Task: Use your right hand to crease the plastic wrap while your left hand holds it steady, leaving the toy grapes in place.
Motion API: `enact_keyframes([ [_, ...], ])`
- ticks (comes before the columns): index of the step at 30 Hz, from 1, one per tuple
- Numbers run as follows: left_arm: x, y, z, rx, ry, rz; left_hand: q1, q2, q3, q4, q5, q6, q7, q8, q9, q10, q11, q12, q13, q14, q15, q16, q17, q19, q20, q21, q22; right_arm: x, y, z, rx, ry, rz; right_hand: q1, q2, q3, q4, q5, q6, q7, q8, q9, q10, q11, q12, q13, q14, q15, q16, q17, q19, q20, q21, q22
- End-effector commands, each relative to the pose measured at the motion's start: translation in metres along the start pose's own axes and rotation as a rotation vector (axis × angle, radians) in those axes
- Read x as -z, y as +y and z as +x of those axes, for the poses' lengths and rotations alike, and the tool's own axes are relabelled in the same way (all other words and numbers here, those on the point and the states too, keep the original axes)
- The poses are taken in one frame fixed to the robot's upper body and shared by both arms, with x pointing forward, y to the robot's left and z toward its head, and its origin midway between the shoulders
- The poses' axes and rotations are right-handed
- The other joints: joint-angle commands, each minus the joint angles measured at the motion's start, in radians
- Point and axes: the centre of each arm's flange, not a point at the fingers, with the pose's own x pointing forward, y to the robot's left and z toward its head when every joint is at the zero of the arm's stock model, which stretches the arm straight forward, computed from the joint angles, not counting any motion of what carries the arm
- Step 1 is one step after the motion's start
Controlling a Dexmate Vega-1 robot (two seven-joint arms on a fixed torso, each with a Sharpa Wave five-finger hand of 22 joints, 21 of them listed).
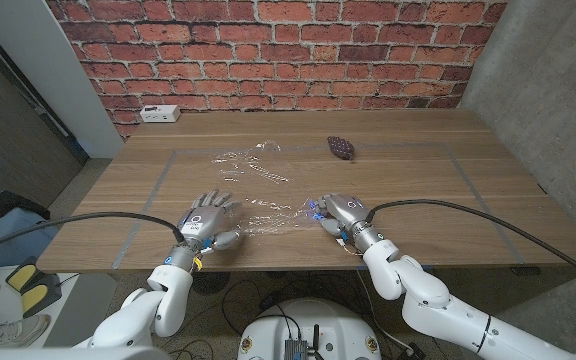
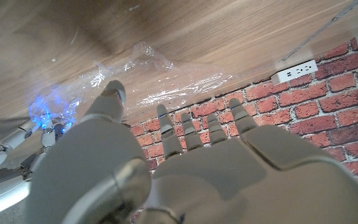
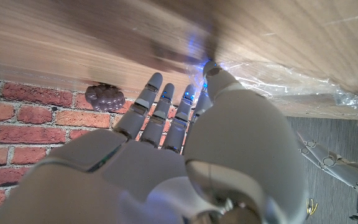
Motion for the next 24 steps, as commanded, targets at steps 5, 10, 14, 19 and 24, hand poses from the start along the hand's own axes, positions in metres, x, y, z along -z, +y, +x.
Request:
enact_keyframes([
  [5, -0.002, -0.002, 0.015, 0.111, -0.023, 0.088, 0.042, -0.037, -0.021, -0.014, 0.02, 0.061, -0.015, 0.027, 0.006, -0.04, 0.002, -0.008, 0.005, -0.04, 0.019, -0.006, 0.005, 0.003, 0.004, -0.005, 0.002, 0.0, -0.01, 0.004, 0.088, 0.003, 0.063, 0.007, 0.015, -0.01, -0.001, 0.0, 0.005, 0.018, 0.016, 0.017, 0.015, 0.008, -0.001, 0.004, 0.014, -0.153, 0.01, 0.007, 0.009, -0.003, 0.008, 0.002],
  [10, -0.003, 0.0, 0.019, 0.158, -0.027, 0.103, 0.045, -0.054, -0.039, -0.008, 0.027, 0.095, -0.014, 0.036, 0.008, -0.047, 0.0, -0.005, 0.006, -0.047, 0.025, -0.002, 0.006, 0.004, 0.002, -0.008, 0.002, 0.002, -0.011, 0.005, 0.102, 0.015, 0.07, 0.009, 0.017, -0.014, -0.002, 0.001, 0.005, 0.02, 0.02, 0.022, 0.019, 0.01, -0.001, 0.005, 0.014, -0.151, 0.013, 0.009, 0.01, -0.003, 0.009, 0.003],
  [14, -0.003, 0.001, 0.02, 0.165, -0.03, 0.109, 0.059, -0.053, -0.046, -0.006, 0.034, 0.138, -0.014, 0.049, 0.01, -0.034, -0.007, 0.002, 0.006, -0.038, 0.017, 0.003, 0.006, 0.011, 0.001, -0.007, 0.002, 0.003, -0.011, 0.005, 0.111, 0.021, 0.076, 0.011, 0.017, -0.017, -0.003, 0.001, 0.005, 0.02, 0.023, 0.026, 0.022, 0.014, -0.002, 0.005, 0.015, -0.151, 0.015, 0.01, 0.011, -0.002, 0.009, 0.003],
  [19, -0.006, 0.0, 0.022, 0.179, -0.029, 0.135, 0.104, -0.034, -0.061, -0.002, 0.047, 0.287, -0.015, 0.093, 0.015, 0.005, -0.021, 0.015, 0.005, -0.014, -0.002, 0.009, 0.005, 0.037, -0.013, -0.006, 0.002, 0.004, -0.012, 0.004, 0.131, 0.024, 0.077, 0.013, 0.017, -0.02, -0.004, 0.002, 0.004, 0.022, 0.026, 0.03, 0.022, 0.013, -0.003, 0.005, 0.016, -0.151, 0.017, 0.012, 0.012, -0.001, 0.009, 0.003],
  [24, -0.008, -0.003, 0.022, 0.157, -0.013, 0.191, 0.148, -0.014, -0.068, -0.003, 0.048, 0.404, -0.017, 0.118, 0.012, 0.064, -0.028, 0.029, 0.003, 0.017, -0.029, 0.013, 0.004, 0.058, -0.02, -0.005, 0.002, 0.005, -0.014, 0.003, 0.137, 0.027, 0.082, 0.015, 0.019, -0.024, -0.005, 0.002, 0.004, 0.026, 0.03, 0.035, 0.025, 0.013, -0.003, 0.006, 0.016, -0.15, 0.019, 0.014, 0.012, -0.001, 0.01, 0.003],
])
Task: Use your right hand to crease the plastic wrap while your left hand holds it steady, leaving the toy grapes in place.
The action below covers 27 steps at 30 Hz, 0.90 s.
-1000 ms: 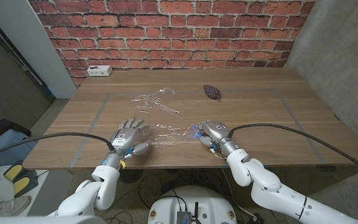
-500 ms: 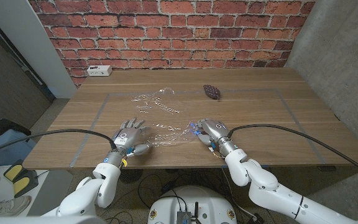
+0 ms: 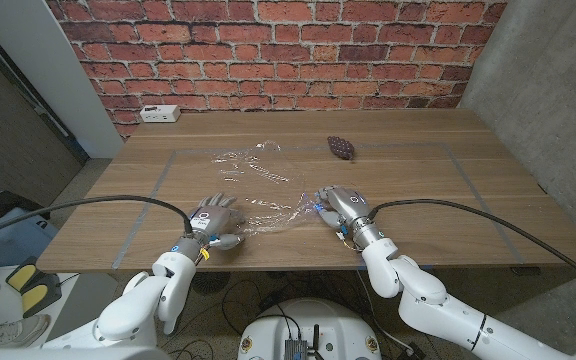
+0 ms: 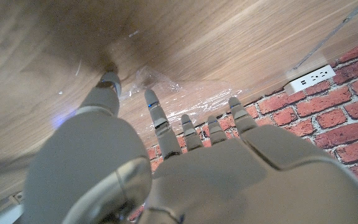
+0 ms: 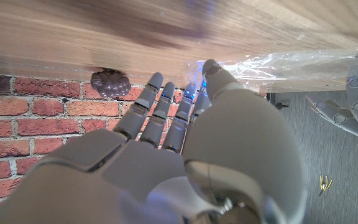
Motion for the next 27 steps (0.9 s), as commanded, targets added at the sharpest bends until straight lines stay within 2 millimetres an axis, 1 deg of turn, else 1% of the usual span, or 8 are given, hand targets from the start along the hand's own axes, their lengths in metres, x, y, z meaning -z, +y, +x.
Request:
enact_keyframes([
  [1, -0.004, -0.003, 0.004, 0.013, 0.02, 0.085, 0.036, 0.017, -0.005, -0.003, 0.005, 0.076, -0.002, 0.016, 0.002, 0.041, -0.004, 0.011, 0.003, 0.029, -0.018, 0.013, 0.004, 0.019, 0.0, 0.003, 0.002, 0.003, -0.004, -0.001, 0.034, 0.011, 0.016, 0.005, 0.009, -0.003, -0.001, 0.002, 0.004, 0.007, 0.009, 0.007, 0.014, 0.0, -0.003, 0.005, 0.011, -0.155, 0.005, 0.004, 0.008, 0.003, 0.01, 0.003],
  [4, -0.003, -0.006, 0.006, 0.021, 0.017, 0.065, 0.06, 0.032, -0.006, -0.003, -0.002, 0.137, -0.002, 0.025, 0.0, 0.073, -0.013, 0.016, 0.002, 0.046, -0.031, 0.013, 0.003, 0.038, -0.009, 0.006, 0.002, 0.003, -0.005, -0.002, 0.035, 0.01, 0.013, 0.005, 0.009, -0.005, -0.001, 0.002, 0.003, 0.008, 0.011, 0.01, 0.014, 0.001, -0.004, 0.005, 0.01, -0.152, 0.006, 0.005, 0.009, 0.003, 0.01, 0.003],
  [7, -0.003, -0.008, 0.006, 0.006, 0.028, 0.076, 0.088, 0.067, -0.01, 0.003, -0.022, 0.25, 0.001, 0.042, -0.003, 0.127, -0.019, 0.022, 0.001, 0.078, -0.049, 0.015, 0.002, 0.058, -0.015, 0.007, 0.002, 0.002, -0.005, -0.002, 0.038, 0.011, 0.012, 0.006, 0.01, -0.007, -0.001, 0.002, 0.003, 0.007, 0.012, 0.012, 0.015, 0.002, -0.004, 0.006, 0.011, -0.153, 0.007, 0.006, 0.009, 0.003, 0.01, 0.003],
  [9, -0.003, -0.009, 0.005, -0.016, 0.037, 0.083, 0.136, 0.119, 0.002, -0.003, -0.039, 0.326, 0.023, 0.048, -0.003, 0.175, -0.035, 0.024, 0.0, 0.103, -0.066, 0.014, 0.001, 0.076, -0.02, 0.009, 0.003, 0.003, -0.005, -0.002, 0.036, 0.01, 0.012, 0.006, 0.01, -0.008, -0.001, 0.002, 0.001, 0.006, 0.013, 0.013, 0.015, 0.002, -0.004, 0.006, 0.011, -0.153, 0.007, 0.007, 0.009, 0.002, 0.01, 0.003],
  [11, -0.003, -0.01, 0.004, -0.029, 0.048, 0.091, 0.153, 0.131, 0.001, -0.006, -0.048, 0.366, 0.035, 0.053, -0.004, 0.198, -0.048, 0.025, -0.001, 0.121, -0.085, 0.016, 0.001, 0.09, -0.029, 0.012, 0.003, 0.003, -0.005, -0.002, 0.037, 0.011, 0.012, 0.007, 0.011, -0.009, -0.001, 0.003, 0.002, 0.007, 0.014, 0.015, 0.016, 0.002, -0.005, 0.006, 0.011, -0.156, 0.008, 0.007, 0.009, 0.002, 0.011, 0.003],
  [15, -0.003, -0.011, 0.0, -0.077, 0.054, 0.077, 0.166, 0.148, 0.003, -0.004, -0.052, 0.356, 0.054, 0.042, -0.001, 0.21, -0.031, 0.023, -0.001, 0.139, -0.089, 0.018, 0.001, 0.101, -0.03, 0.014, 0.003, 0.005, -0.006, -0.002, 0.043, 0.015, 0.012, 0.007, 0.01, -0.011, -0.001, 0.003, 0.001, 0.007, 0.016, 0.017, 0.017, 0.002, -0.005, 0.006, 0.011, -0.155, 0.007, 0.006, 0.009, 0.002, 0.011, 0.003],
  [20, -0.001, -0.002, -0.006, -0.149, 0.034, -0.04, 0.171, 0.174, 0.001, 0.004, -0.057, 0.343, 0.084, 0.033, 0.006, 0.219, -0.011, 0.02, 0.001, 0.164, -0.093, 0.021, 0.001, 0.104, -0.033, 0.013, 0.004, 0.008, -0.008, -0.004, 0.063, 0.035, 0.018, 0.007, 0.011, -0.013, -0.001, 0.003, 0.0, 0.007, 0.018, 0.02, 0.015, 0.002, -0.007, 0.007, 0.011, -0.157, 0.008, 0.007, 0.009, 0.001, 0.011, 0.003],
  [27, -0.005, 0.015, -0.013, -0.169, -0.03, -0.15, 0.19, 0.18, 0.003, -0.007, -0.061, 0.375, 0.116, 0.042, 0.01, 0.234, -0.008, 0.019, 0.001, 0.175, -0.1, 0.017, 0.0, 0.106, -0.033, 0.011, 0.003, 0.015, -0.016, -0.01, 0.115, 0.07, 0.031, 0.011, 0.013, -0.014, -0.002, 0.004, -0.003, 0.006, 0.021, 0.024, 0.016, 0.001, -0.008, 0.007, 0.011, -0.158, 0.007, 0.007, 0.009, 0.0, 0.011, 0.003],
])
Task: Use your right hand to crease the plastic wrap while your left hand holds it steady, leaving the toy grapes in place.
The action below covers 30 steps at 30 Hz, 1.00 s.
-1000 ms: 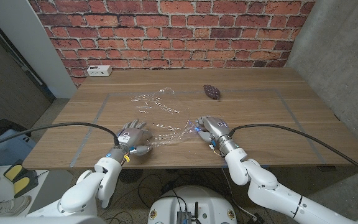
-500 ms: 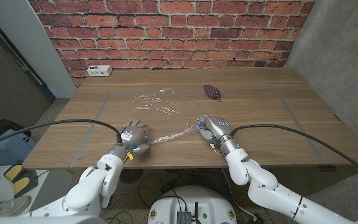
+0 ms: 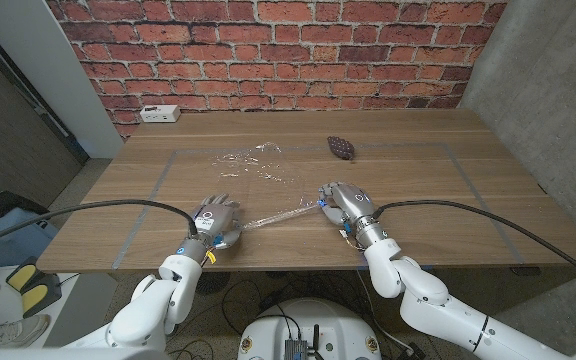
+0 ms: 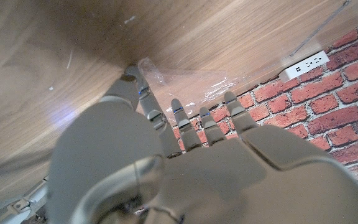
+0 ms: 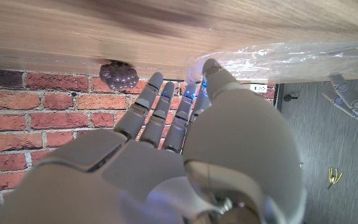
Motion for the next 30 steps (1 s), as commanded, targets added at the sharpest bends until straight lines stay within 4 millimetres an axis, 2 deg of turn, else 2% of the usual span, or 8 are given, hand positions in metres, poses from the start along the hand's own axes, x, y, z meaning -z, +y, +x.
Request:
enact_keyframes([
  [1, -0.004, 0.025, -0.009, -0.075, -0.064, -0.167, 0.015, 0.011, 0.003, -0.01, -0.005, 0.062, 0.065, 0.014, 0.005, 0.011, 0.0, -0.004, 0.003, 0.011, -0.012, 0.004, 0.002, 0.003, -0.003, 0.003, 0.003, 0.009, -0.01, -0.007, 0.07, 0.047, 0.018, 0.007, 0.009, -0.002, 0.0, 0.004, -0.004, 0.005, 0.007, 0.007, 0.007, 0.0, -0.003, 0.003, 0.012, -0.158, 0.002, 0.002, 0.01, 0.0, 0.004, 0.003],
  [2, -0.005, 0.029, -0.01, -0.075, -0.074, -0.179, 0.019, 0.01, 0.004, -0.012, -0.005, 0.067, 0.067, 0.015, 0.005, 0.01, 0.0, -0.005, 0.003, 0.008, -0.011, 0.002, 0.002, 0.001, -0.002, 0.002, 0.003, 0.009, -0.012, -0.007, 0.079, 0.048, 0.021, 0.006, 0.01, -0.003, 0.002, 0.004, -0.005, 0.006, 0.007, 0.008, 0.008, -0.001, -0.004, 0.003, 0.011, -0.158, 0.002, 0.002, 0.009, 0.0, 0.004, 0.003],
  [4, -0.007, 0.035, -0.012, -0.079, -0.096, -0.201, 0.035, 0.006, 0.006, -0.019, -0.002, 0.086, 0.099, 0.023, 0.011, 0.012, 0.001, -0.009, 0.003, 0.004, -0.007, -0.004, 0.001, -0.004, 0.003, -0.002, 0.003, 0.01, -0.015, -0.009, 0.101, 0.054, 0.026, 0.008, 0.01, -0.003, 0.001, 0.005, -0.005, 0.006, 0.008, 0.009, 0.008, -0.002, -0.004, 0.004, 0.012, -0.159, 0.001, 0.001, 0.01, 0.0, 0.004, 0.003],
  [6, -0.009, 0.042, -0.015, -0.091, -0.114, -0.219, 0.039, 0.006, 0.008, -0.02, 0.0, 0.091, 0.109, 0.026, 0.015, 0.011, 0.001, -0.011, 0.003, 0.005, -0.006, -0.004, 0.001, -0.008, 0.006, -0.004, 0.003, 0.011, -0.018, -0.012, 0.12, 0.059, 0.034, 0.008, 0.01, -0.002, 0.001, 0.005, -0.004, 0.006, 0.009, 0.01, 0.009, -0.002, -0.004, 0.004, 0.012, -0.158, -0.001, 0.0, 0.011, 0.0, 0.004, 0.003],
  [15, -0.017, 0.065, -0.028, -0.129, -0.181, -0.253, 0.047, -0.002, 0.007, -0.021, 0.001, 0.096, 0.116, 0.031, 0.023, 0.009, 0.002, -0.016, 0.004, 0.003, -0.003, -0.008, 0.001, -0.014, 0.008, -0.007, 0.004, 0.008, -0.042, -0.025, 0.247, 0.047, 0.099, 0.008, 0.009, 0.0, 0.001, 0.007, -0.003, 0.005, 0.014, 0.015, 0.012, 0.001, -0.005, 0.004, 0.017, -0.156, -0.008, -0.007, 0.013, 0.002, 0.005, 0.003],
  [19, -0.019, 0.07, -0.029, -0.11, -0.195, -0.254, 0.051, -0.005, 0.008, -0.021, 0.002, 0.103, 0.128, 0.033, 0.022, 0.009, -0.001, -0.018, 0.004, 0.0, -0.003, -0.009, 0.001, -0.016, 0.008, -0.008, 0.004, 0.006, -0.05, -0.028, 0.302, 0.04, 0.11, 0.008, 0.009, 0.0, 0.001, 0.007, -0.002, 0.004, 0.016, 0.016, 0.014, 0.001, -0.005, 0.004, 0.018, -0.156, -0.01, -0.009, 0.014, 0.002, 0.006, 0.003],
  [22, -0.019, 0.072, -0.03, -0.095, -0.207, -0.273, 0.061, -0.007, 0.013, -0.023, 0.005, 0.114, 0.148, 0.035, 0.019, 0.02, -0.006, -0.017, 0.005, 0.0, -0.003, -0.01, 0.001, -0.02, 0.011, -0.009, 0.004, 0.005, -0.054, -0.03, 0.323, 0.033, 0.101, 0.007, 0.009, 0.0, 0.001, 0.007, -0.002, 0.003, 0.016, 0.016, 0.014, 0.0, -0.005, 0.004, 0.019, -0.156, -0.011, -0.009, 0.015, 0.001, 0.006, 0.003],
  [30, -0.015, 0.077, -0.032, -0.056, -0.244, -0.342, 0.071, -0.009, 0.017, -0.021, 0.009, 0.11, 0.152, 0.033, 0.021, 0.043, 0.0, -0.012, 0.006, 0.008, 0.001, -0.007, 0.001, -0.016, 0.01, -0.007, 0.005, 0.002, -0.057, -0.031, 0.355, 0.015, 0.092, 0.005, 0.007, 0.001, 0.001, 0.008, -0.001, 0.004, 0.018, 0.015, 0.018, -0.001, -0.006, 0.005, 0.023, -0.157, -0.018, -0.015, 0.018, 0.002, 0.008, 0.003],
])
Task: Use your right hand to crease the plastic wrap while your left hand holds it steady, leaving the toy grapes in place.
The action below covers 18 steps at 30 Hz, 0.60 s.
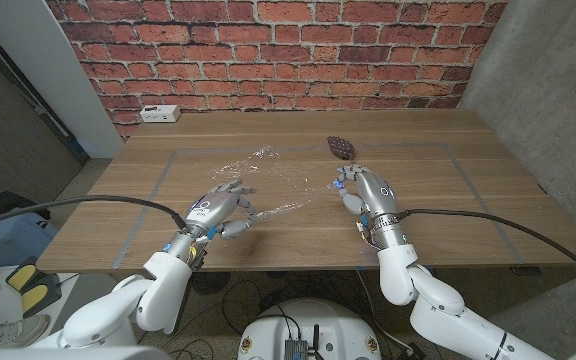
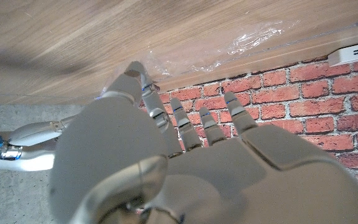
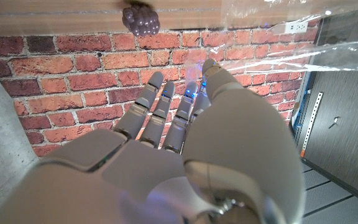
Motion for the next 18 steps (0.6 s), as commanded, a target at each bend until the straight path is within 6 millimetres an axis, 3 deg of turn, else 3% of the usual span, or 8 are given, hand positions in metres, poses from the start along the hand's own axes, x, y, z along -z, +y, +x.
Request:
enact_keyframes([
  [1, -0.004, 0.013, -0.004, 0.051, -0.055, -0.099, 0.011, 0.0, 0.007, -0.003, 0.009, 0.092, 0.101, 0.006, 0.021, 0.021, 0.001, 0.0, 0.003, 0.009, 0.003, 0.003, 0.001, 0.005, -0.001, -0.001, 0.005, -0.005, -0.013, -0.002, 0.085, -0.029, 0.011, 0.001, 0.003, 0.001, 0.002, 0.004, 0.005, -0.001, 0.007, 0.0, 0.005, 0.001, -0.006, 0.005, 0.012, -0.157, -0.003, 0.0, 0.009, 0.0, 0.008, 0.003],
  [18, -0.003, 0.033, -0.011, 0.0, -0.156, -0.25, 0.026, 0.003, 0.013, 0.0, 0.012, 0.1, 0.123, 0.004, 0.021, 0.046, -0.001, 0.0, 0.004, 0.027, 0.002, 0.005, 0.001, 0.029, -0.006, 0.008, 0.006, -0.014, -0.025, 0.004, 0.157, -0.077, 0.027, 0.0, 0.002, 0.0, 0.002, 0.005, 0.01, -0.007, 0.009, -0.004, 0.01, -0.001, -0.008, 0.005, 0.015, -0.161, -0.01, -0.003, 0.013, -0.003, 0.01, 0.003],
])
